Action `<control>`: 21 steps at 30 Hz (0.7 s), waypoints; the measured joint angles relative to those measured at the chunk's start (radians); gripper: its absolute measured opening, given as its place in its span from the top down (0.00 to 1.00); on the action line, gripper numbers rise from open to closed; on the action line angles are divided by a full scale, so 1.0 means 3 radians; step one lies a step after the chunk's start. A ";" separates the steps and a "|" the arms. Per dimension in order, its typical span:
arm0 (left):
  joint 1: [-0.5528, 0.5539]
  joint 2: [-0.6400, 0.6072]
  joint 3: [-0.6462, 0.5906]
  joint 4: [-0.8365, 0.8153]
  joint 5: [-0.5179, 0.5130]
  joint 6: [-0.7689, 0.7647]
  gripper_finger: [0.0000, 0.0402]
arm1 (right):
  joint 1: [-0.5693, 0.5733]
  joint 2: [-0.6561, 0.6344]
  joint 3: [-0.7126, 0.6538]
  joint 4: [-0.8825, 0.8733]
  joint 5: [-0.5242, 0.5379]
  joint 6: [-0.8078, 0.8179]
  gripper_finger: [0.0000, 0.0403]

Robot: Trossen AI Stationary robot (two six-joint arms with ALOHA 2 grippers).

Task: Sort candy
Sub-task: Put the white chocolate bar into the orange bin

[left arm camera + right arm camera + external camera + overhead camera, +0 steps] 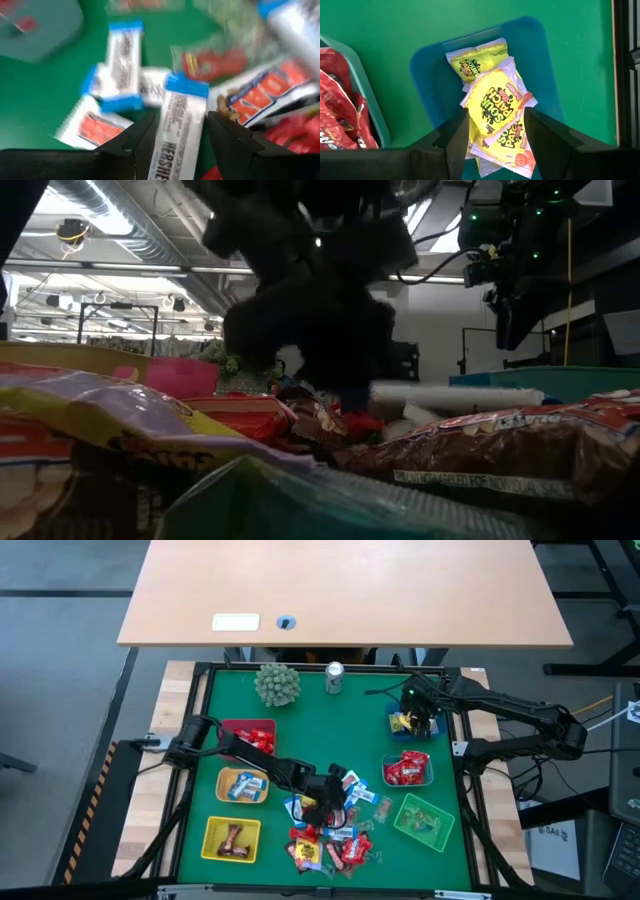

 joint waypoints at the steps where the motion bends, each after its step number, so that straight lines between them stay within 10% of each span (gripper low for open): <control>1: 0.0001 0.0035 -0.0002 -0.0002 0.0000 -0.0001 0.59 | 0.0000 0.0000 0.0000 0.0004 -0.0001 0.0000 0.53; 21: -0.0002 0.0096 0.0001 0.0054 -0.0003 -0.0014 0.67 | 0.0000 0.0001 0.0000 0.0038 -0.0001 0.0000 0.53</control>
